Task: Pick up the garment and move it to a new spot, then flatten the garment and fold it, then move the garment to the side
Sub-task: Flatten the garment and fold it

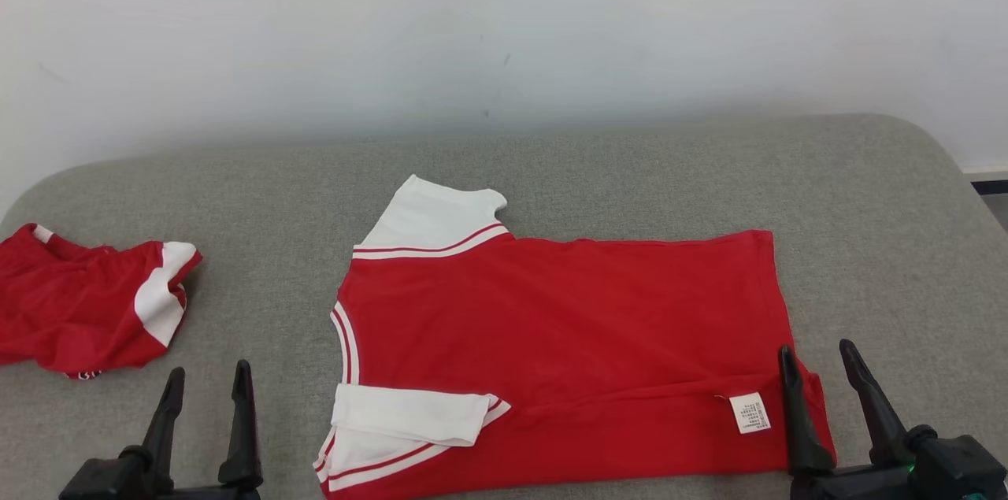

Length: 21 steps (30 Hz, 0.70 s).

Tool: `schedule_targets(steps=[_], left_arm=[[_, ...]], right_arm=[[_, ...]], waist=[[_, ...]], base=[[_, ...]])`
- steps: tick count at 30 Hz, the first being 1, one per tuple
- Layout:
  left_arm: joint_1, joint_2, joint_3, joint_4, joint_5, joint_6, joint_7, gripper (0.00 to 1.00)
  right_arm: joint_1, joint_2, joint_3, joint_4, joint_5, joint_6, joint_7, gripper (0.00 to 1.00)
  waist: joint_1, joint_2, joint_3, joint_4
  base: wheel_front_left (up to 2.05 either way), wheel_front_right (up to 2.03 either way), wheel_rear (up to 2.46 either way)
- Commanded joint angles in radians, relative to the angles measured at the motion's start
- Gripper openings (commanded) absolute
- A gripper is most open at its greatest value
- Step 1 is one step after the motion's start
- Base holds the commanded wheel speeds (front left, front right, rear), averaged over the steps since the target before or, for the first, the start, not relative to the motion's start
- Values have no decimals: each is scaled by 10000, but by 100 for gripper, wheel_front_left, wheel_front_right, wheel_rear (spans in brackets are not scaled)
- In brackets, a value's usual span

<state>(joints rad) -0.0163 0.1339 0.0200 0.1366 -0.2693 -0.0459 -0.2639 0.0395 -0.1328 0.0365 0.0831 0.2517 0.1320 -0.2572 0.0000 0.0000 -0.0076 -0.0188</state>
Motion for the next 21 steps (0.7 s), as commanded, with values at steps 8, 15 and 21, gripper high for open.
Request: schedule_targets(steps=[8,15,21], left_arm=[[565,40,128,-157,175,-162,-4,100],[756,-30,162,-164,203,-225,-4,100],[812,-117,223,-92,175,-287,-4,100]], right_arm=[[730,202,-121,-472,-296,-28,-29,100],[856,228,-111,-428,-463,-27,83,100],[795,247,-79,-341,-498,-27,142,100]], waist=[[0,0,-92,156],[0,0,-101,218],[0,0,-101,185]], base=[[0,0,0],[0,0,0],[0,0,0]])
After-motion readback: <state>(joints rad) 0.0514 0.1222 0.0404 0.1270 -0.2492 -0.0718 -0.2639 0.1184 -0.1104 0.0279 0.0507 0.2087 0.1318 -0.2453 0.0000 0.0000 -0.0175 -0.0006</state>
